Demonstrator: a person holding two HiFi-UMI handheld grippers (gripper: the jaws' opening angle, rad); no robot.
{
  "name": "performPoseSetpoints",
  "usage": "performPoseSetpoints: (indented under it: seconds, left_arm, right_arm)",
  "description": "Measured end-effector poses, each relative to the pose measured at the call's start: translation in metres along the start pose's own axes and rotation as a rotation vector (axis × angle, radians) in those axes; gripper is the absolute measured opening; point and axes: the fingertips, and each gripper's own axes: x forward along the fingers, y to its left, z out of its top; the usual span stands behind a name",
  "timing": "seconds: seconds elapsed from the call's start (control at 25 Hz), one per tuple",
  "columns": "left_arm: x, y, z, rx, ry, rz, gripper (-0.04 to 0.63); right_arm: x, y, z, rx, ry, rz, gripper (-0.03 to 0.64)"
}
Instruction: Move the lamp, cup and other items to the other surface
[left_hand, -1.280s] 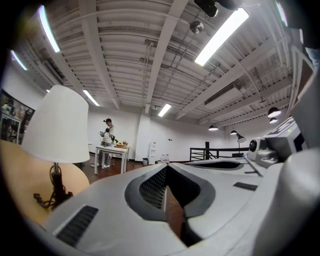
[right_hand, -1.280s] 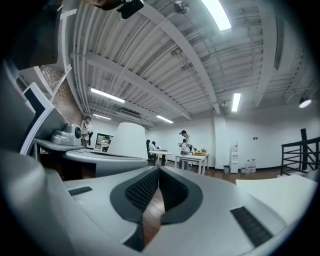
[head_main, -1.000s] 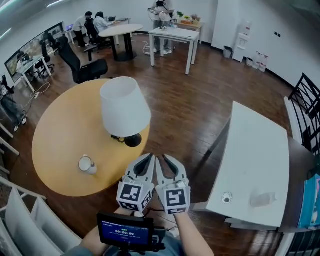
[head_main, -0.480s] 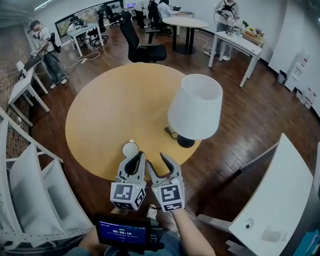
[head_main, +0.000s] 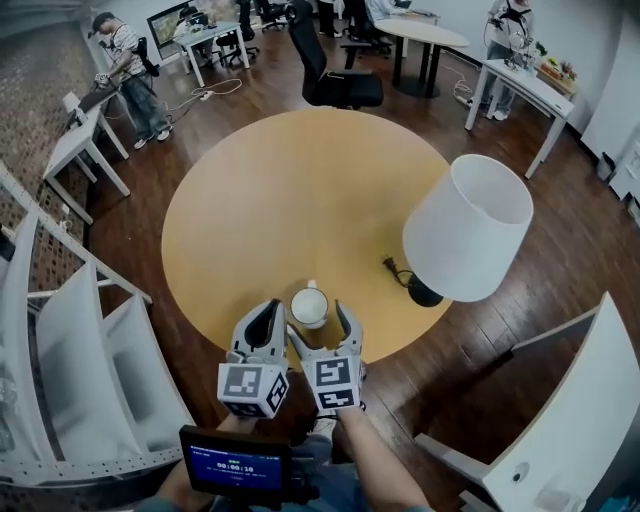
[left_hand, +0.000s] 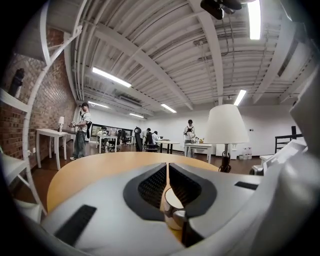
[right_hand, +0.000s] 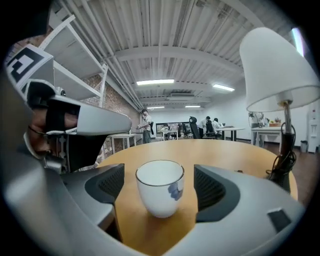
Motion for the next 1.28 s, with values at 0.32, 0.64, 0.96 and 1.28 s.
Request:
performPoseSetpoints:
  seconds: [0.32,0.64,0.96,1.28]
  left_arm:
    - [0.027,0.024,-0.006,0.031,0.035,0.005,0.028]
    - [0.037,0.030,-0.007,0.031,0.032,-0.021,0.028]
    - [0.043,0.001,-0.009,0.032,0.046,-0.091,0.028]
    - [0.052,-0.073,-0.001,0.044,0.051,-0.248,0.028]
  right_arm:
    - [0.042,-0.001,-0.015,0.001,0.035,-0.027,0.442]
    - [0.052,0.001,-0.021,-0.015,0.049,-0.007,0.393]
    - [0.025,-0.018,-0.017,-0.001,0.004,-0.061,0.391]
    - [-0.034,-0.060,-0.005,0.014,-0.034,-0.196,0.391]
